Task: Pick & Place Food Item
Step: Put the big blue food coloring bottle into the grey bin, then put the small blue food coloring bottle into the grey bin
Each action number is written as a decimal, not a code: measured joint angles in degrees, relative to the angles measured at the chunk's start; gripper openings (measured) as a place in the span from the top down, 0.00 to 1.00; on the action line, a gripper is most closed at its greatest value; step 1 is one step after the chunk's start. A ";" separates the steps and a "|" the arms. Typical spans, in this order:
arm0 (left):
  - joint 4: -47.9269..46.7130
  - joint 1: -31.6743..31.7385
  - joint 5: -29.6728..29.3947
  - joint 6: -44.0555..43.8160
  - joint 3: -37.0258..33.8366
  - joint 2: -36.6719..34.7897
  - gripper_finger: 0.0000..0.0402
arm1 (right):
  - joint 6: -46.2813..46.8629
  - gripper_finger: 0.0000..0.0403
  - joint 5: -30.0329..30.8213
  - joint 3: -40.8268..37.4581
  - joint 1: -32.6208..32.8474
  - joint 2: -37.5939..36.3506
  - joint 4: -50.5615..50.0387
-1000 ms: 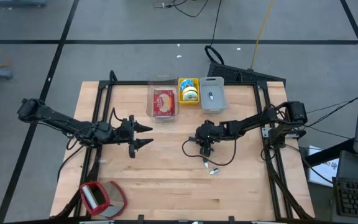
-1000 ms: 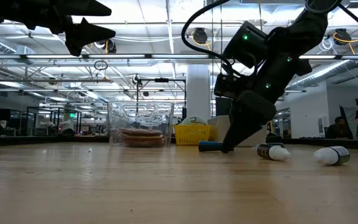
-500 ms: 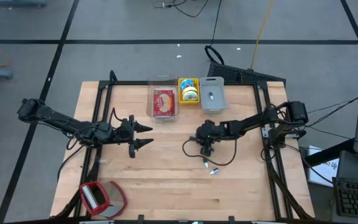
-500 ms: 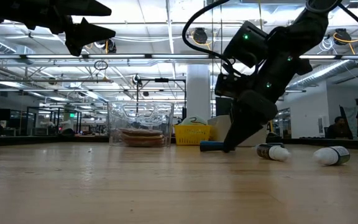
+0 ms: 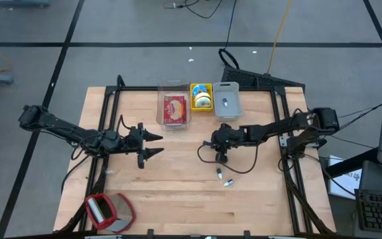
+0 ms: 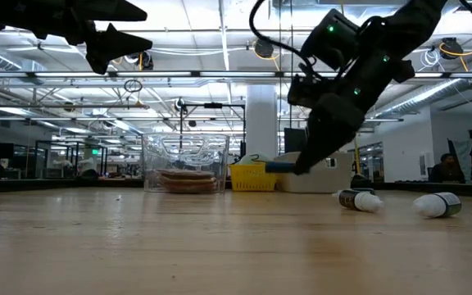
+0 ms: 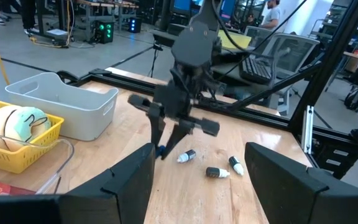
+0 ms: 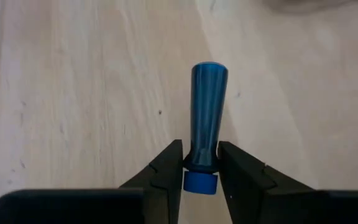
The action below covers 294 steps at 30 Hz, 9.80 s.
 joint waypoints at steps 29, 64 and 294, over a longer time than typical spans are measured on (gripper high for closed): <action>-0.04 0.00 0.00 -0.02 0.00 0.00 0.37 | 0.02 0.79 0.00 0.11 -11.57 -13.90 -4.23; -0.02 -0.01 0.00 -0.02 0.00 0.00 0.37 | -2.89 0.79 0.00 0.20 -35.08 -13.85 -0.94; -0.02 -0.02 0.00 -0.02 -0.02 -0.02 0.37 | 5.81 0.83 10.82 8.48 -0.46 -21.31 -23.92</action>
